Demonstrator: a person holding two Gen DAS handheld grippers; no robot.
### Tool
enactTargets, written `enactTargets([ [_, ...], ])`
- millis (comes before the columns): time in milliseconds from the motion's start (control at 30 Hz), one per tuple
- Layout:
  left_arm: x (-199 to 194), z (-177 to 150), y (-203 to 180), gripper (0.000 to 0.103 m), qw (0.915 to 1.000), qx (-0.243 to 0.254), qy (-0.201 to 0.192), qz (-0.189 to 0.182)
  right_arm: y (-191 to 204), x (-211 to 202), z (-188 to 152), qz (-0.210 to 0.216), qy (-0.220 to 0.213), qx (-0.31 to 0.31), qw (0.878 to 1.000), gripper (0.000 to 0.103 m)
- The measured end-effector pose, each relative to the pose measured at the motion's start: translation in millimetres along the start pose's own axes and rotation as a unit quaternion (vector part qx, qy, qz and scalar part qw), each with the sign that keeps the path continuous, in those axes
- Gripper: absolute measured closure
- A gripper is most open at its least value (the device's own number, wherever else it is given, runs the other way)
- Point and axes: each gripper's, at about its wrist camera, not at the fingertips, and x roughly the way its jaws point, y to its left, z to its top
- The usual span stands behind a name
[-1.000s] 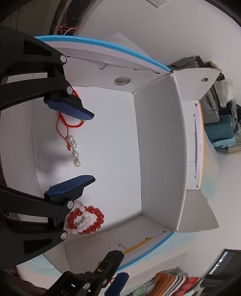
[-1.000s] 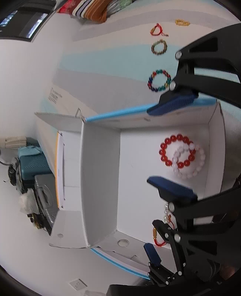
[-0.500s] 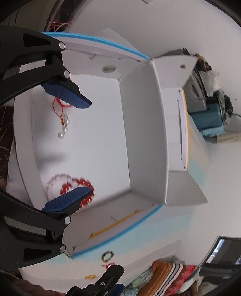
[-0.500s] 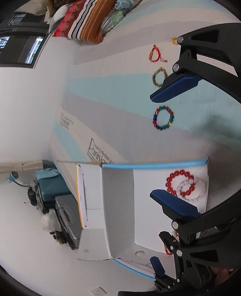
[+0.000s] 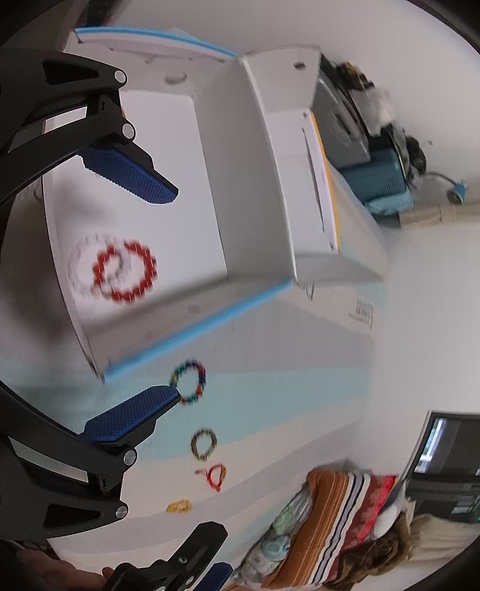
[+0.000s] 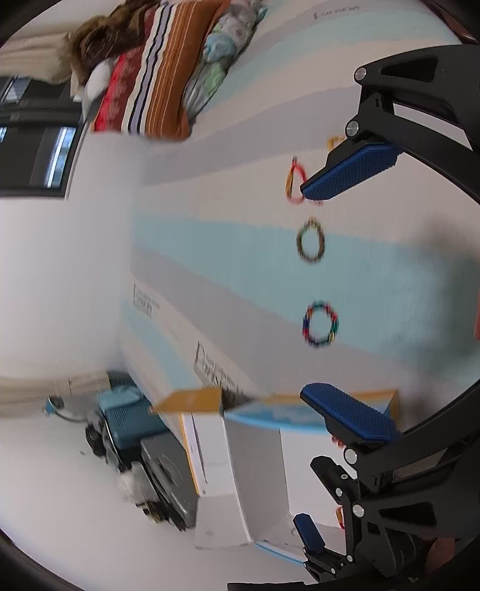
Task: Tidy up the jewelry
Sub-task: 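Move both tools back toward the remaining bracelets on the bed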
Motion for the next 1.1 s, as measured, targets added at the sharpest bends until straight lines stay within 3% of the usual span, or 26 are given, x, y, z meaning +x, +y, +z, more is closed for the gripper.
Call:
enactTargets([
  [500, 24.1, 36.0, -119.7, 0.006, 0.9957, 0.073, 0.003, -0.056, -113.3, 5.4, -9.9, -0.052, 0.013, 0.055, 0.997, 0.008],
  [767, 66.9, 51.5, -169.7, 0.006, 0.9903, 0.099, 0.040, -0.089, -159.1, 37.1, -18.9, -0.068, 0.045, 0.080, 0.993, 0.008],
  [1100, 145.6, 55.1, -196.1, 0.006, 0.9865, 0.116, 0.089, -0.073, -207.0, 100.1, -34.6, -0.077, 0.095, 0.109, 0.986, 0.008],
])
